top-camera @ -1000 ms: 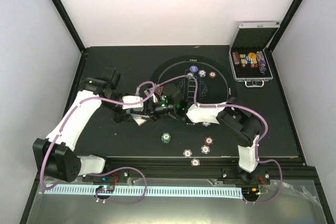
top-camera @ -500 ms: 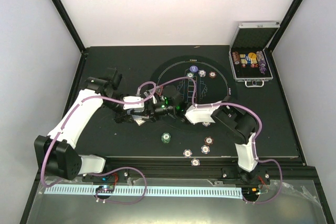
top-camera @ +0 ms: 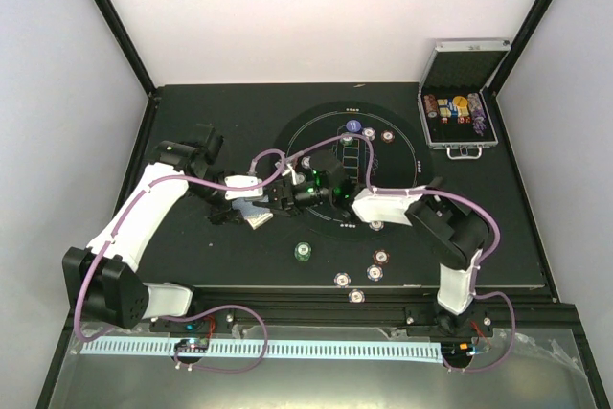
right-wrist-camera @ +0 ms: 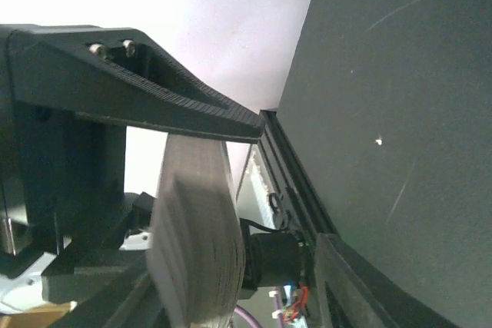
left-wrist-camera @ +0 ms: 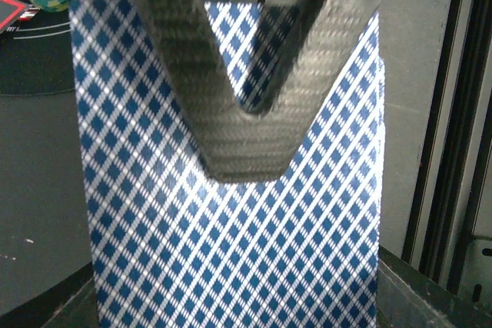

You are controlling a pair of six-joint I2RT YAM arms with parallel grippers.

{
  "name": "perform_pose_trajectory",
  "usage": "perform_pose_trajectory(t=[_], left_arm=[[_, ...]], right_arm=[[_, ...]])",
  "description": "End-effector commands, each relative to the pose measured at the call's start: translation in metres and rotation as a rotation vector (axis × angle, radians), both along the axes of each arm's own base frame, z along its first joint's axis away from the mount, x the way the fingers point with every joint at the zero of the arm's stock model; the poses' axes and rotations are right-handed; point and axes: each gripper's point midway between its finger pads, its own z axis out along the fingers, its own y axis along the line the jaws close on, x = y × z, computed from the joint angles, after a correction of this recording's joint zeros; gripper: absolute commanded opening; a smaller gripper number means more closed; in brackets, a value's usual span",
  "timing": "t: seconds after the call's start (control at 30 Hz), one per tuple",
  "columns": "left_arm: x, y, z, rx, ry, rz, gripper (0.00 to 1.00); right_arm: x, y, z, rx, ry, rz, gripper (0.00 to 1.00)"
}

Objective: Distribute texas hold em gaming equipment

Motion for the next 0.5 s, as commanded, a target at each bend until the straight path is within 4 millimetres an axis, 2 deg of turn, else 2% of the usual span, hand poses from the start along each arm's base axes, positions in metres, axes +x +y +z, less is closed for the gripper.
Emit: perform_pose_trajectory(t=[0.0,0.3,0.47], left_arm=[[0.001,-0.002,0.007,-0.02,-0.018,0.005,0.01],[0.001,-0.001,0.002,-0.013,-0.015,0.011,0.02],[0.001,0.001,0.0,-0.002,-0.015,0.016,0.02]], right_arm=[[0.005,-0.014,-0.015,-0.099,0.014,-0.038,0.44],[0.003,-0.019,0.002,-0.097,-0.021,-0.042,0.19],[0.005,-0.025,0.007,-0.113,-0.042,-0.043,0.13]])
